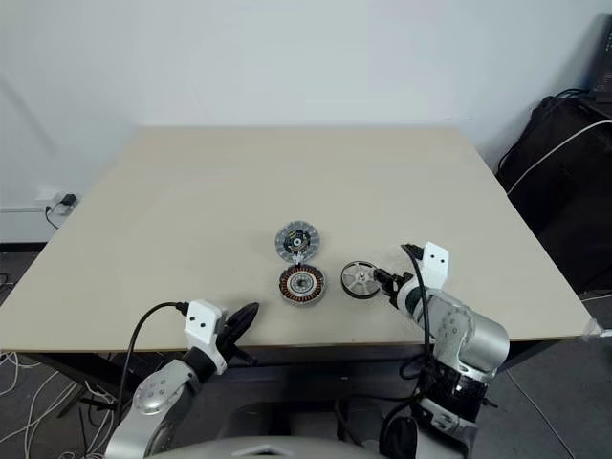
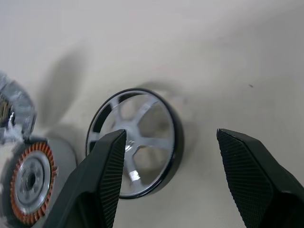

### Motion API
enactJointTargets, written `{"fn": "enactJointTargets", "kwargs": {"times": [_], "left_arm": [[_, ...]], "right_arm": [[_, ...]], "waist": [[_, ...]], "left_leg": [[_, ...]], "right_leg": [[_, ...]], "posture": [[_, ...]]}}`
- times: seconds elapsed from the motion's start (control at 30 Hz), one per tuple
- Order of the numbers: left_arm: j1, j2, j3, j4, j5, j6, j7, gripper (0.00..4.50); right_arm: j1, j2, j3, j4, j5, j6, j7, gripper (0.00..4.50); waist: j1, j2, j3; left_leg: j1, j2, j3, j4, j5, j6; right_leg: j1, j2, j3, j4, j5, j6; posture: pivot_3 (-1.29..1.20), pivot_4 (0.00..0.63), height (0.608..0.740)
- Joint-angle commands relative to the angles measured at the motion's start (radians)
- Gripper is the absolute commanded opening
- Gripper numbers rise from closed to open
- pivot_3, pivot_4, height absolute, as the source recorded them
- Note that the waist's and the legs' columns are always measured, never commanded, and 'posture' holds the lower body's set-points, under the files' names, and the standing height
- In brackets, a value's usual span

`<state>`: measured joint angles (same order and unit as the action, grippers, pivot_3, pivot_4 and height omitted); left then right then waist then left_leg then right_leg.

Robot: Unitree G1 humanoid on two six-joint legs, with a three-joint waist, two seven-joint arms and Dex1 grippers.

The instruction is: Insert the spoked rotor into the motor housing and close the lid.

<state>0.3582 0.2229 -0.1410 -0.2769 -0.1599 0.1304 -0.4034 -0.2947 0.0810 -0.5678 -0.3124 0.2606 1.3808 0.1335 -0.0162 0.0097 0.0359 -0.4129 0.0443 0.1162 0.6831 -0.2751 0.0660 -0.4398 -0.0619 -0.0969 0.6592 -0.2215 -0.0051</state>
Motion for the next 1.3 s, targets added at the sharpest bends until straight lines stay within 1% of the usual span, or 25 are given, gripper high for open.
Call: {"fn": "enactJointTargets", "kwargs": {"times": [0.03,0.27,0.47,0.63,0.97,1.07,1.13,1.2,1.3], "left_arm": [[-0.005,0.006,0.002,-0.021,-0.006,-0.001,-0.005,0.00],[0.009,0.010,0.009,-0.029,-0.007,0.000,0.001,0.00],[0.012,0.012,0.014,-0.032,-0.007,0.001,0.001,0.00],[0.008,0.016,0.016,-0.036,-0.008,0.005,-0.001,0.00],[0.001,0.026,0.022,-0.044,-0.010,0.015,-0.007,0.00],[0.002,0.029,0.024,-0.049,-0.011,0.021,-0.007,0.00],[0.002,0.031,0.025,-0.051,-0.012,0.023,-0.008,0.00],[0.001,0.033,0.025,-0.053,-0.012,0.027,-0.009,0.00],[0.001,0.034,0.026,-0.057,-0.012,0.033,-0.010,0.00]], "right_arm": [[-0.052,0.016,-0.065,0.012,0.046,0.030,-0.020,3.23],[-0.093,0.051,-0.146,0.074,0.094,0.100,-0.032,3.23],[-0.122,0.081,-0.217,0.124,0.131,0.116,-0.042,3.23],[-0.148,0.101,-0.303,0.177,0.173,0.121,-0.054,3.23],[-0.130,0.109,-0.356,0.261,0.242,0.071,-0.079,3.23],[-0.123,0.115,-0.379,0.284,0.284,0.054,-0.076,2.64],[-0.117,0.115,-0.382,0.297,0.299,0.045,-0.081,2.03],[-0.103,0.114,-0.374,0.316,0.304,0.031,-0.092,1.29],[-0.088,0.113,-0.364,0.326,0.312,0.017,-0.105,0.39]], "waist": [[-0.002,0.001,-0.001],[-0.009,0.004,-0.002],[-0.010,0.004,-0.002],[-0.011,0.005,-0.003],[-0.014,0.006,-0.003],[-0.016,0.006,-0.003],[-0.016,0.006,-0.003],[-0.017,0.006,-0.003],[-0.019,0.006,-0.003]], "left_leg": [[0.000,0.000,0.000,0.000,0.000,0.000],[0.000,0.000,0.000,0.000,0.002,0.004],[0.000,0.000,0.000,0.000,0.003,0.005],[0.001,0.000,0.000,0.000,0.003,0.005],[0.001,0.000,0.000,0.000,0.003,0.005],[0.001,0.000,0.000,0.000,0.003,0.005],[0.001,0.000,0.000,0.000,0.003,0.005],[0.001,0.000,0.000,0.000,0.003,0.005],[0.001,0.000,0.000,0.000,0.003,0.005]], "right_leg": [[0.000,0.000,0.000,0.000,0.000,0.000],[0.001,0.000,0.000,0.000,0.000,0.000],[0.001,0.000,0.000,0.000,0.000,0.000],[0.001,0.001,0.000,0.000,0.000,0.000],[0.001,0.001,0.001,0.000,0.000,0.000],[0.001,0.001,0.001,0.000,0.000,0.000],[0.001,0.001,0.001,0.000,0.000,0.000],[0.001,0.001,0.001,0.000,0.000,0.000],[0.001,0.001,0.002,0.000,0.000,0.000]], "posture": [[0.00,0.000,0.740],[0.00,0.000,0.740],[0.00,0.000,0.740],[0.00,0.000,0.740],[0.00,0.000,0.740],[0.00,0.000,0.740],[0.00,0.000,0.740],[0.00,0.000,0.740],[0.00,0.000,0.740]]}}
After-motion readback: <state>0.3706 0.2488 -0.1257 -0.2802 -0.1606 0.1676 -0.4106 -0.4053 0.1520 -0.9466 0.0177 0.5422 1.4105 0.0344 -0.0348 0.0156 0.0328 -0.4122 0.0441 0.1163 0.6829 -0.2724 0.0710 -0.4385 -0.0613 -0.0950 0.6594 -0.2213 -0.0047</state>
